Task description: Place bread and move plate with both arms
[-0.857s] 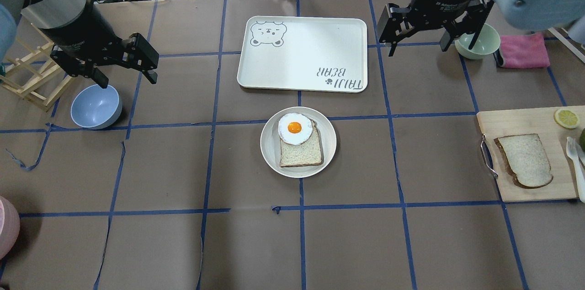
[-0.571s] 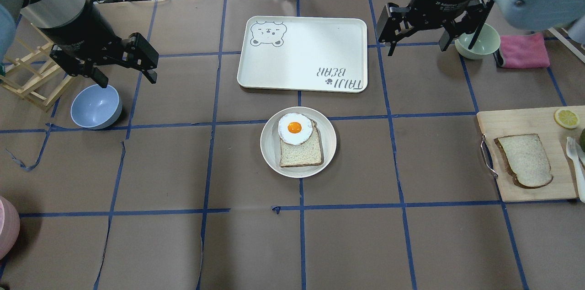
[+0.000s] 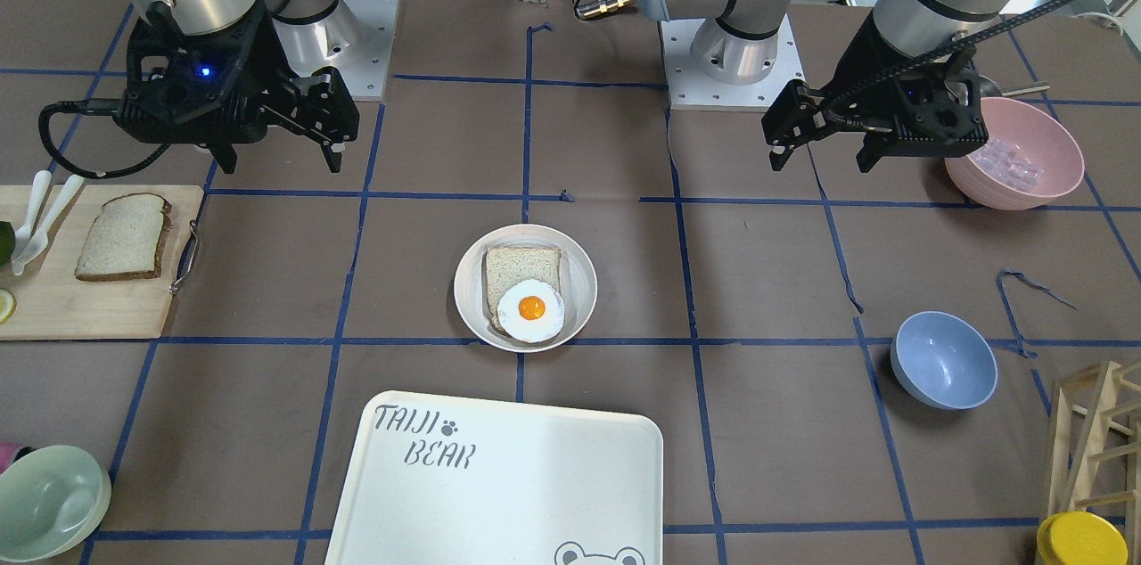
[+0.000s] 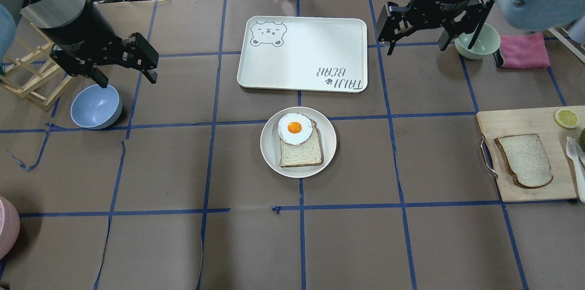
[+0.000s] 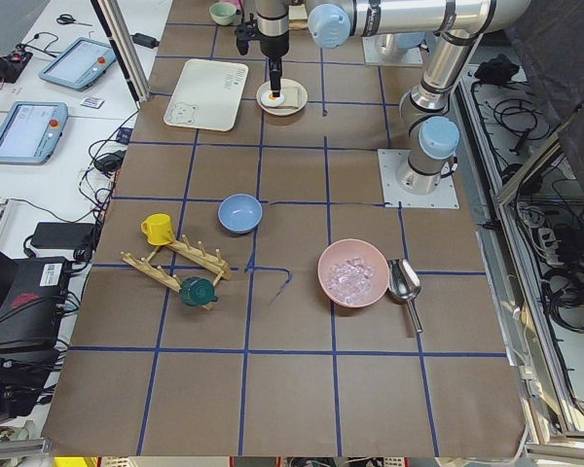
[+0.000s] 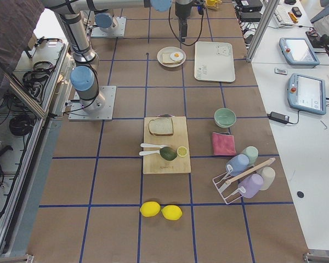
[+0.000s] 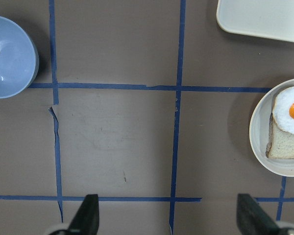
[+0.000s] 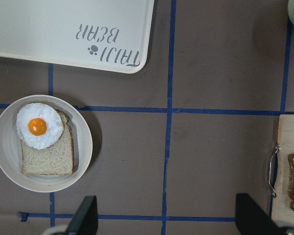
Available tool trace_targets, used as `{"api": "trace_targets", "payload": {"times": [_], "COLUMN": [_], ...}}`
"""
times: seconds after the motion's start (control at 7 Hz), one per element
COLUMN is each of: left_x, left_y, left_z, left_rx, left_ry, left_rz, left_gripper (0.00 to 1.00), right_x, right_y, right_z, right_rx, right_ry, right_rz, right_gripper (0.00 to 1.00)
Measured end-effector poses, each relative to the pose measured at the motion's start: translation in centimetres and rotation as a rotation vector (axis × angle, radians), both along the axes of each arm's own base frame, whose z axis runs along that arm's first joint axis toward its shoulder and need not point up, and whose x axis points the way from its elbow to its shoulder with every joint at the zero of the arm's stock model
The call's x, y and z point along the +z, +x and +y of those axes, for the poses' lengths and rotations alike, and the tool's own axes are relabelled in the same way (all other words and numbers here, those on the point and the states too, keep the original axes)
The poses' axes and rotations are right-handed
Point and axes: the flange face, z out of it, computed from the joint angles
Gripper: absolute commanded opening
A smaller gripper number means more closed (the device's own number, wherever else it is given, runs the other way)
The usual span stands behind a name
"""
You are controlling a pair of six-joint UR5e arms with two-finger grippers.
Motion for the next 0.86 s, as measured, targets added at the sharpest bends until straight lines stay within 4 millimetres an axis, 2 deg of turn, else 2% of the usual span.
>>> {"api": "trace_targets", "payload": {"times": [0.43, 0.86], "left_x": [0.0, -0.1], "left_y": [0.0, 0.0], "left_z": [0.0, 0.0], "left_rx": [0.000, 0.000], "left_ry": [-0.001, -0.003], "left_rz": [0.000, 0.001], "left_gripper": [1.00, 1.00], "right_x": [-1.3, -4.0], "right_y": [-0.2, -0.7], "right_z": [-0.2, 0.1], "right_rx": [-0.002, -0.009], "right_ry": [0.023, 0.063], "right_rz": [0.006, 0.017], "right_gripper": [1.00, 1.00]}}
